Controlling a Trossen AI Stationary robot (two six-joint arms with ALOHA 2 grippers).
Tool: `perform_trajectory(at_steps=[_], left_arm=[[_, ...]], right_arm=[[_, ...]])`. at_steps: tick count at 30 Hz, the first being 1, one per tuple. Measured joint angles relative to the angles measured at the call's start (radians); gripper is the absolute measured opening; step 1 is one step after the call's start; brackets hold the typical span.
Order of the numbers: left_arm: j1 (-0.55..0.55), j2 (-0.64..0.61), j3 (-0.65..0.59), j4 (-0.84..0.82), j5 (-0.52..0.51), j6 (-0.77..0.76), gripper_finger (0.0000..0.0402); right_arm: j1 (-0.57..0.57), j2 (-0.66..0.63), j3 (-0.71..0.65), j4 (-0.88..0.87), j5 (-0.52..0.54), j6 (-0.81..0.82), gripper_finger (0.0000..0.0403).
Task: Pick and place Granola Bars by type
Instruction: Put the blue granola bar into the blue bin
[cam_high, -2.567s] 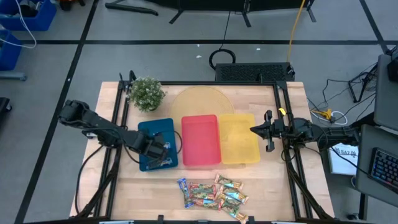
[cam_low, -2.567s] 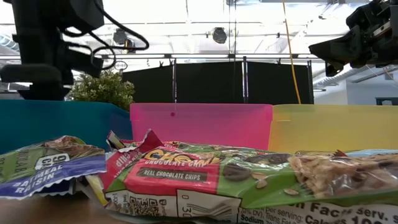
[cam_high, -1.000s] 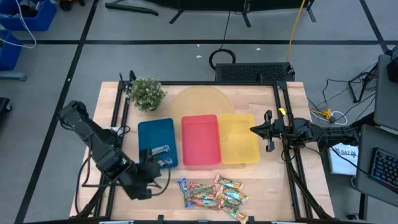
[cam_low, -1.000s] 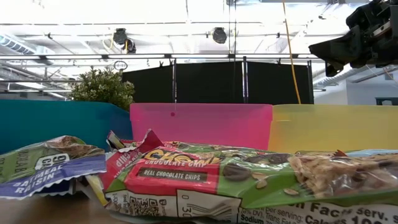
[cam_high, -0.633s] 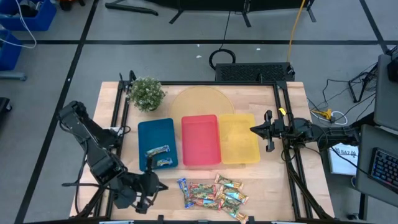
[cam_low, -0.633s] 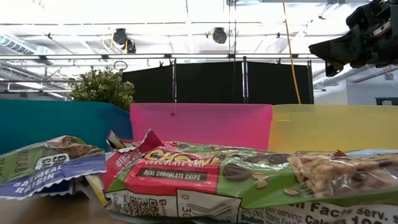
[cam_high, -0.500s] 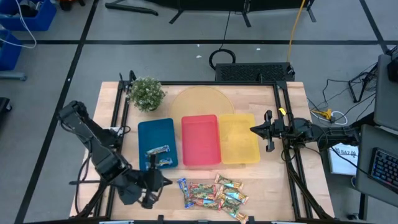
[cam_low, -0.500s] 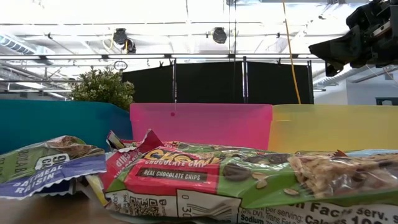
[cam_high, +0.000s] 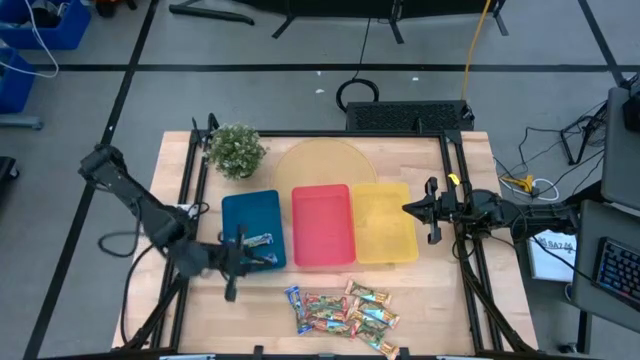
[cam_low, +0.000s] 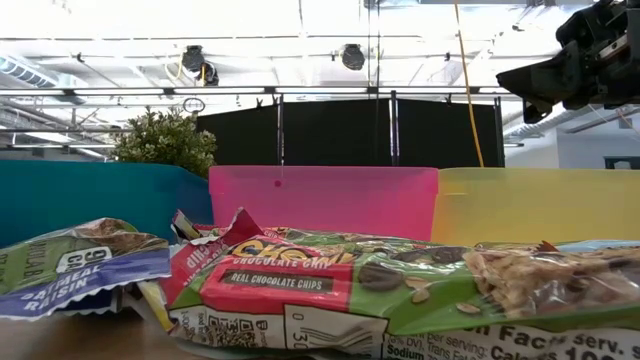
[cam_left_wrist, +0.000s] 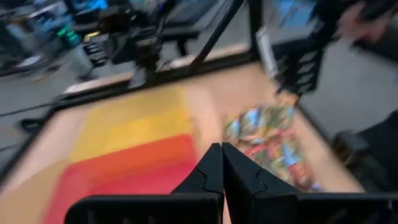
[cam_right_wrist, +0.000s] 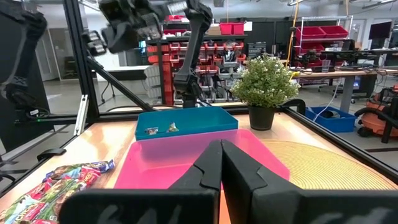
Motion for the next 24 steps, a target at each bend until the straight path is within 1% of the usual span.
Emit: perform_trajectory(at_steps=[2, 4, 5, 7, 11, 14, 18, 21, 24], left_arm=[[0.024, -0.041, -0.125, 0.2, 0.07, 0.017, 0.0004], [0.037, -0.066, -0.221, 0.383, 0.108, 0.043, 0.0003], [0.038, -0.071, -0.258, 0.455, 0.113, 0.059, 0.0003], [0.038, -0.069, -0.31, 0.535, 0.111, 0.084, 0.0004], [0.037, -0.07, -0.365, 0.557, 0.1, 0.175, 0.0003], [0.038, -0.075, -0.412, 0.53, 0.045, 0.221, 0.0003], [0.053, -0.127, -0.453, 0.549, 0.037, 0.203, 0.0002], [0.052, -0.16, -0.472, 0.549, 0.039, 0.195, 0.0002], [0.052, -0.181, -0.479, 0.554, 0.039, 0.185, 0.0002]], right_arm=[[0.0, 0.0, 0.0, 0.0, 0.0, 0.0, 0.0], [0.0, 0.0, 0.0, 0.001, 0.0, -0.003, 0.0], [0.0, 0.0, 0.0, 0.001, 0.0, -0.003, 0.0], [0.0, 0.0, 0.0, 0.002, 0.0, -0.002, 0.0], [0.0, 0.0, 0.0, 0.003, 0.0, 0.012, 0.0], [0.0, 0.0, 0.0, 0.003, 0.0, 0.079, 0.0], [0.0, 0.0, 0.0, 0.003, 0.0, 0.132, 0.0], [0.0, 0.004, 0.0, -0.007, 0.0, 0.201, 0.0], [0.0, 0.014, 0.0, -0.009, -0.002, 0.221, 0.0]])
